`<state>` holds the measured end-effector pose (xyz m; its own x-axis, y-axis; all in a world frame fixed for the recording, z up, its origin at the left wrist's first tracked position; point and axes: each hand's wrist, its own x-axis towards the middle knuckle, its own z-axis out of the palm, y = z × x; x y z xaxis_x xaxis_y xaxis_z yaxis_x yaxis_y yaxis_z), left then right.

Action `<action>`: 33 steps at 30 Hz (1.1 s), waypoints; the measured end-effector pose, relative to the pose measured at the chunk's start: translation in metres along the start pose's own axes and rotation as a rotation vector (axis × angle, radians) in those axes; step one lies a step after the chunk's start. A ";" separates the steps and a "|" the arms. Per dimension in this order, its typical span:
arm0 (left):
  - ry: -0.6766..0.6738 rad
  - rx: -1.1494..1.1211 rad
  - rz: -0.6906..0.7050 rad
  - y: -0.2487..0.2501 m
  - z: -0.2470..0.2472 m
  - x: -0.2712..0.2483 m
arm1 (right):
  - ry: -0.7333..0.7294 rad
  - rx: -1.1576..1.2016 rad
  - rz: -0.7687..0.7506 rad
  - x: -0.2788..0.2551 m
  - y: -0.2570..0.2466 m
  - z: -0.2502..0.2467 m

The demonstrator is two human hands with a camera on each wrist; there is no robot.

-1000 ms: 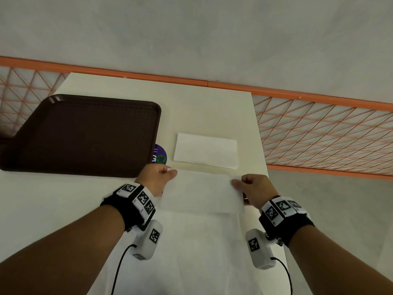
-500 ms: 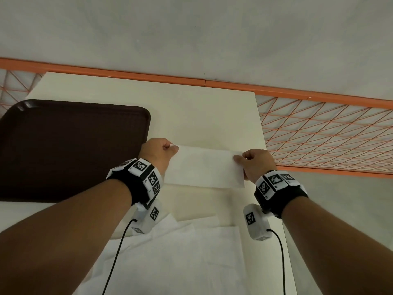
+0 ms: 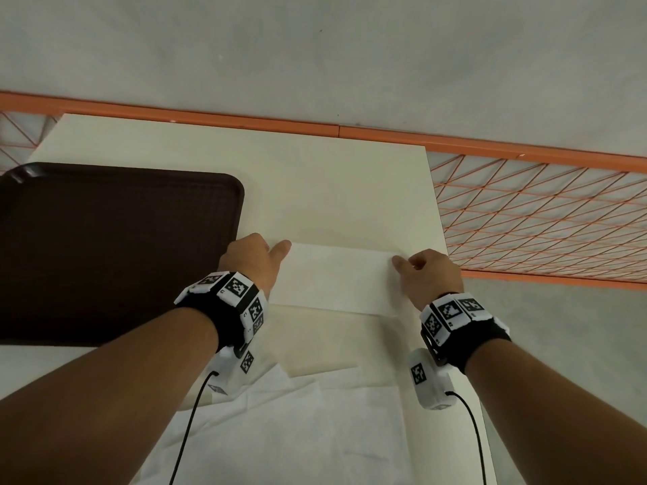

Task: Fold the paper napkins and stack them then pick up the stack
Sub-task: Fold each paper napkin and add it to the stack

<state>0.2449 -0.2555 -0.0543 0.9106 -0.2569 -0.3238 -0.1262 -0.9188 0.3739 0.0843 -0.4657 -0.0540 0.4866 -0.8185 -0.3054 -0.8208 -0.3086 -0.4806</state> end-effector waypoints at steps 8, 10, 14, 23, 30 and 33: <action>-0.092 0.241 0.078 0.015 0.003 -0.015 | -0.146 -0.286 0.004 -0.006 -0.010 0.008; -0.095 0.242 0.060 0.019 0.002 -0.016 | -0.147 -0.297 -0.001 -0.009 -0.015 0.009; -0.091 0.246 0.043 0.022 -0.001 -0.018 | -0.140 -0.296 0.002 -0.010 -0.019 0.009; -0.079 0.289 0.107 0.011 -0.015 -0.034 | -0.112 -0.329 0.006 -0.033 -0.011 -0.014; -0.223 0.294 0.238 -0.010 -0.028 -0.081 | -0.264 -0.358 -0.186 -0.113 -0.009 -0.021; -0.303 0.281 0.247 -0.022 -0.027 -0.107 | -0.437 -0.399 -0.303 -0.148 -0.003 -0.004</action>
<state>0.1606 -0.1995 -0.0048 0.6897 -0.5146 -0.5094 -0.4636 -0.8542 0.2354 0.0137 -0.3455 -0.0038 0.7210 -0.4213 -0.5502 -0.6354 -0.7186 -0.2826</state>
